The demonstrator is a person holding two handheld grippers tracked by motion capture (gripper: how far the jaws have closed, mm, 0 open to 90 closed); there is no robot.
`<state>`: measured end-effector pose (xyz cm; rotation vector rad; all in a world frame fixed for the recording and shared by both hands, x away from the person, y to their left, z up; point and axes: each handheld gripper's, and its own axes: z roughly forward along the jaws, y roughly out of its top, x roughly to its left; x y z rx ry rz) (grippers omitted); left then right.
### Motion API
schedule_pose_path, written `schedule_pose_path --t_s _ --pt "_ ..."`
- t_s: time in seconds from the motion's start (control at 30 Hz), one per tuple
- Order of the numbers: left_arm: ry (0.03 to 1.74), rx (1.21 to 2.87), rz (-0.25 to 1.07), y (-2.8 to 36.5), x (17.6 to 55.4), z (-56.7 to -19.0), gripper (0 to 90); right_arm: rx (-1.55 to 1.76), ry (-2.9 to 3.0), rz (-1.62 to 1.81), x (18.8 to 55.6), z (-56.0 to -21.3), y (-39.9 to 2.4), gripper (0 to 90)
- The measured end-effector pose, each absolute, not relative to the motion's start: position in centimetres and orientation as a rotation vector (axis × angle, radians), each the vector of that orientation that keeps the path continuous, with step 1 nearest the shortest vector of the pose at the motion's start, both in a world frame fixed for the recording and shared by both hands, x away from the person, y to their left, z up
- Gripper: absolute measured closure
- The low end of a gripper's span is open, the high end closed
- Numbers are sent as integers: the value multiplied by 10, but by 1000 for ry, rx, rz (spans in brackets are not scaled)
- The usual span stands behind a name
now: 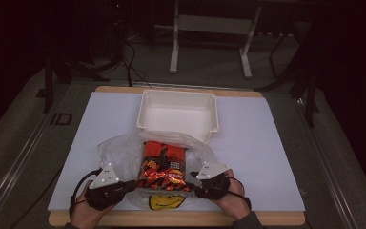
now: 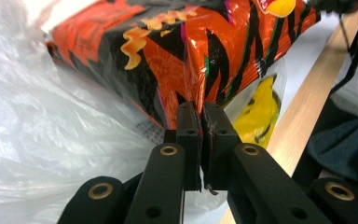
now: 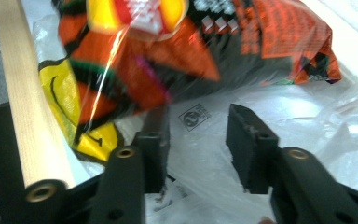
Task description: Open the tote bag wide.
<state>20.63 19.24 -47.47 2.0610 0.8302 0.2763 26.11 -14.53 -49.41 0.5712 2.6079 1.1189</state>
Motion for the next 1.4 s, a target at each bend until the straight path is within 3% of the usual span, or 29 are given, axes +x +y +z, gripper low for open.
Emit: schedule_pose_path --t_s 0.13,0.27,0.43,0.67,1.03,1.17,1.4 --pt "823 2040 295 193 208 -468 863 527 2609 1126 256 -492 -142 469" --pt "805 2029 322 193 209 -464 816 505 2584 1180 254 -487 -139 444" --pt "790 1992 363 201 209 -467 577 506 2556 1201 256 -481 -137 450" --pt "785 1982 384 209 208 -472 361 538 2528 1243 260 -474 -139 453" --pt "709 2023 388 196 217 -480 292 546 2507 1258 265 -466 -138 455" --pt "690 2039 406 191 222 -480 217 553 2502 1269 267 -464 -138 456" --pt "644 2074 540 168 242 -472 172 565 2492 1284 271 -460 -138 456"
